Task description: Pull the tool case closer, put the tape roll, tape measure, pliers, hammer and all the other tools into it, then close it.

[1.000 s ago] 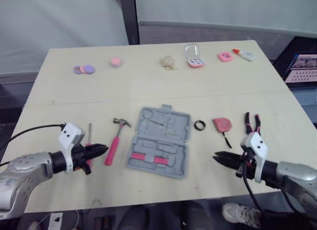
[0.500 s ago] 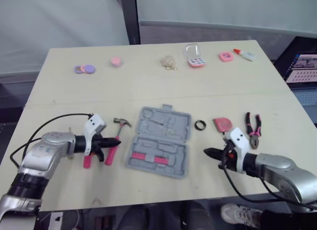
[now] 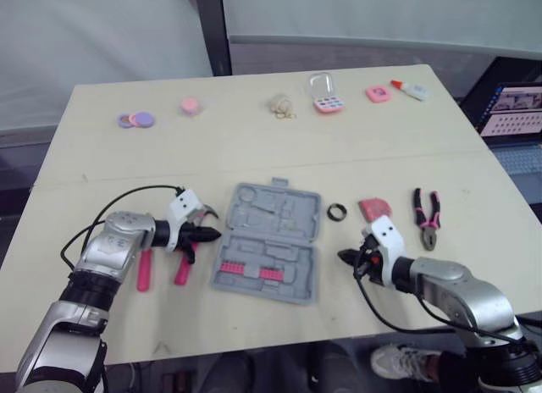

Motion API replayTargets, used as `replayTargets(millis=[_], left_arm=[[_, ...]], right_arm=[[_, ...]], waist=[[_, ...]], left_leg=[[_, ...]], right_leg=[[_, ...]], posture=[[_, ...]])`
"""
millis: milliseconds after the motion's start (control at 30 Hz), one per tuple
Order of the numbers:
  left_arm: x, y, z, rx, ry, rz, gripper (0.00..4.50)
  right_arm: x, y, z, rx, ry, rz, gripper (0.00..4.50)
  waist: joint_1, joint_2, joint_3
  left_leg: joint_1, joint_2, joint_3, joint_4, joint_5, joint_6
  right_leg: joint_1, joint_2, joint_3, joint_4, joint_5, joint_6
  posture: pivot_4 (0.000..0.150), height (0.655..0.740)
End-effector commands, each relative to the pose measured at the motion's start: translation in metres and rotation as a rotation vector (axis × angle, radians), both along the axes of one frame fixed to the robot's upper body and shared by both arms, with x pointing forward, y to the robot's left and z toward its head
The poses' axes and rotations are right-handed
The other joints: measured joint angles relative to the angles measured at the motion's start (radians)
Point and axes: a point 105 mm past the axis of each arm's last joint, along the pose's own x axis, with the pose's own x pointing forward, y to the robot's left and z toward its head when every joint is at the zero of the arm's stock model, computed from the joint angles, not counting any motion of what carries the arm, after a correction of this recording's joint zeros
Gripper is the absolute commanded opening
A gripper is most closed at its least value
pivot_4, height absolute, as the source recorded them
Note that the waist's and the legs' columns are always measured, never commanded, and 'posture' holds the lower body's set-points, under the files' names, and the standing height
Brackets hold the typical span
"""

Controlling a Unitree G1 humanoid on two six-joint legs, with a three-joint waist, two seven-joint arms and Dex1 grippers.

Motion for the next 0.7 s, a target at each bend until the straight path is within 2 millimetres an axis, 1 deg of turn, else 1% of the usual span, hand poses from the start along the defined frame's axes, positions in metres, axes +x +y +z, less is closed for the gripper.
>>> replayTargets(millis=[33,167,500,700], left_arm=[[0.004,-0.005,0.001,0.006,-0.023,-0.022,0.0],[0.009,-0.011,-0.002,0.016,-0.039,-0.035,0.0],[0.013,-0.015,-0.006,0.026,-0.07,-0.039,0.0],[0.019,-0.019,-0.005,0.023,-0.093,-0.034,0.0]], right_arm=[[0.006,0.003,0.003,-0.009,-0.032,-0.005,0.04],[0.011,0.01,0.003,-0.008,-0.04,0.005,0.04],[0.021,0.024,0.001,0.004,-0.047,0.039,0.04],[0.025,0.036,-0.001,0.013,-0.05,0.073,0.04]], waist=[[0.0,0.0,0.0],[0.002,0.0,0.0],[0.002,0.0,0.0],[0.003,-0.001,0.0]], left_leg=[[0.0,0.0,0.0,0.0,0.0,0.0],[0.0,0.0,0.0,0.001,0.0,0.0],[0.0,0.0,0.0,0.001,0.0,0.0],[0.0,0.0,0.0,0.002,0.0,0.0]], right_leg=[[0.0,0.0,0.0,0.0,0.0,0.0],[0.0,0.0,0.0,0.0,0.0,0.0],[0.0,-0.001,0.0,0.001,0.0,0.0],[0.001,-0.001,-0.001,0.001,0.0,0.0]], posture=[[0.15,0.74],[0.15,0.74],[0.15,0.74],[0.15,0.74]])
